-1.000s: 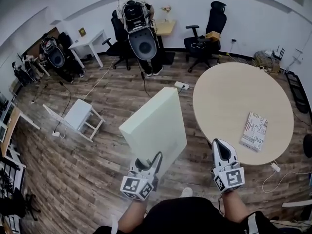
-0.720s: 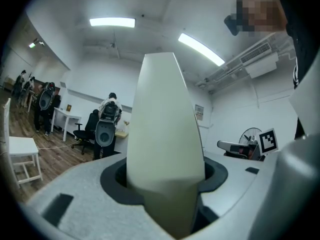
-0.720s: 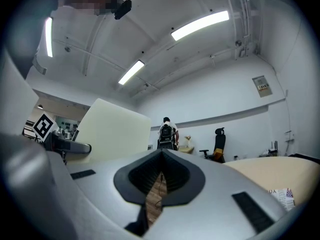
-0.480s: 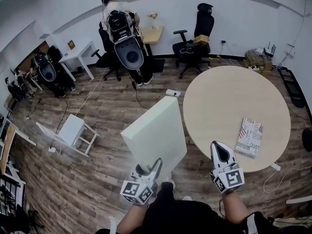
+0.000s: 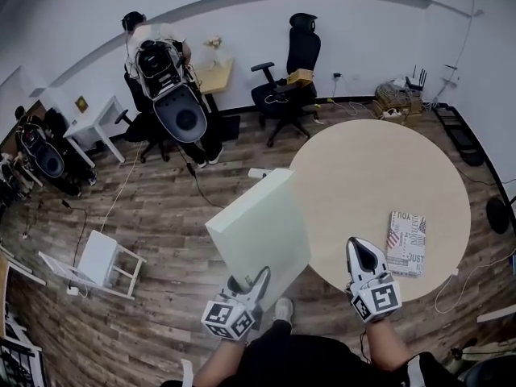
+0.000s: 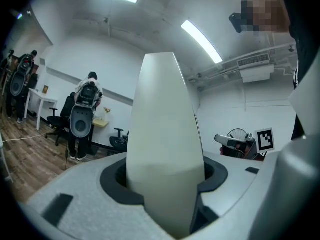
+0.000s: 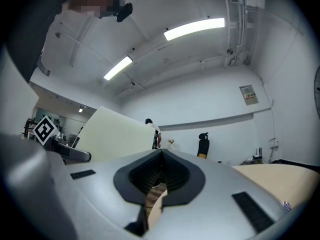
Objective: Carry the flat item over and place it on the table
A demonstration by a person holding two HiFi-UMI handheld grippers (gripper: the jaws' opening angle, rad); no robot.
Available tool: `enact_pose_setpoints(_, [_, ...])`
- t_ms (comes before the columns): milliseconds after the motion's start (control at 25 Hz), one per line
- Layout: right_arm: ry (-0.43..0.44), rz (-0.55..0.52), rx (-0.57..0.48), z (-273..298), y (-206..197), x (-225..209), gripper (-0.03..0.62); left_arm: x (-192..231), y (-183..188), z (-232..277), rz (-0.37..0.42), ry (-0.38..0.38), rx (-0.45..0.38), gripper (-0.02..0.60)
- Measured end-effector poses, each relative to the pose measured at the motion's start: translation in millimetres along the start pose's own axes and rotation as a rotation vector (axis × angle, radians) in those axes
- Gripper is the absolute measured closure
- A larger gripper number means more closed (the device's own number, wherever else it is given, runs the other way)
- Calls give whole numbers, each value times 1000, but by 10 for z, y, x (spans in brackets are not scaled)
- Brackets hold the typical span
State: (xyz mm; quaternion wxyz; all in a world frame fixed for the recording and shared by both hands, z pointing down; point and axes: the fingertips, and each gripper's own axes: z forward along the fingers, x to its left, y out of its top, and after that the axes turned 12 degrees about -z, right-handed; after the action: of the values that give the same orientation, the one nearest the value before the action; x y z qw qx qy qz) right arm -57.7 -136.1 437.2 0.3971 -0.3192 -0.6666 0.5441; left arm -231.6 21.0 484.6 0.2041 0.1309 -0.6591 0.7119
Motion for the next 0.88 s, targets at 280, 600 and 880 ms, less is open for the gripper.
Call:
enact_pose_setpoints(280, [-92, -8, 20, 592, 40, -256, 597, 349, 324, 780, -1, -116, 63, 333])
enact_pose_setpoints(600, [-226, -16, 63, 906, -38, -519, 597, 585, 359, 1479, -68, -260, 173, 333])
enact_pose_setpoints(880, [-306, -18, 151, 761, -273, -776, 597, 513, 154, 1996, -155, -361, 275, 333])
